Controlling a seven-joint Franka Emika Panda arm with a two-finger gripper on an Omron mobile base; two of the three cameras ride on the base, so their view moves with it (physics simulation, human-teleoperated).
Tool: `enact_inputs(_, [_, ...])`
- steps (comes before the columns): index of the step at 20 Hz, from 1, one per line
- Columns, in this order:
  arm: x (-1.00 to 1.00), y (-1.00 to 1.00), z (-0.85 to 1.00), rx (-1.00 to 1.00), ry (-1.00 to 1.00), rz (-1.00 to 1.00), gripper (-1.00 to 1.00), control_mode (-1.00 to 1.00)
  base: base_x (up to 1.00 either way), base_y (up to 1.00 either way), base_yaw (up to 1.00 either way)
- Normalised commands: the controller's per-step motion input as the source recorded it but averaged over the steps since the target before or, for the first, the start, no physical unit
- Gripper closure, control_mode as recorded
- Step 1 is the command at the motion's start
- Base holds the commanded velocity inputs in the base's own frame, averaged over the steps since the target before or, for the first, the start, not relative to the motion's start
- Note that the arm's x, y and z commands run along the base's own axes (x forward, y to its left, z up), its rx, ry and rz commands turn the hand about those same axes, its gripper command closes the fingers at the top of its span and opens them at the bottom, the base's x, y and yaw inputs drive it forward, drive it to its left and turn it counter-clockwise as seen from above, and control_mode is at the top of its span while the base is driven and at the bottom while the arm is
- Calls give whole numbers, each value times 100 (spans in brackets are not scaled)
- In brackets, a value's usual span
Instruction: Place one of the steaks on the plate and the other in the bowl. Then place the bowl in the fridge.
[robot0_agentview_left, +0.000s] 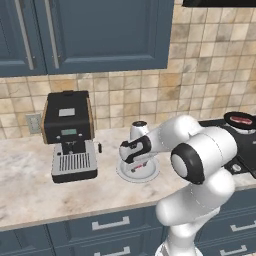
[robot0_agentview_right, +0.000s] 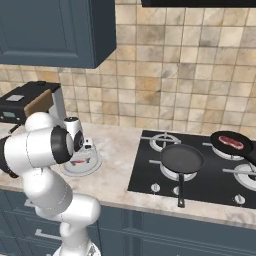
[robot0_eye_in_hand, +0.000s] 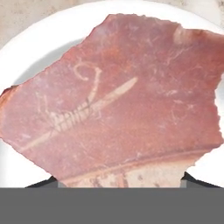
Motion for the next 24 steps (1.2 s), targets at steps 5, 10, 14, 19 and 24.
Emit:
enact_inputs(5, [-10,0,8,0,0,1,-100,-100,0,0,0])
enact_inputs(10, [-31,-10,35,0,0,-1,-100,-100,0,0,0])
enact_inputs(14, [-50,-41,58,0,0,-11,-100,-100,0,0,0])
enact_inputs(19, [-96,-77,67,2,0,-28,-100,-100,0,0,0])
enact_inputs(24, [-78,-29,18,3,-1,-31,-100,-100,0,0,0])
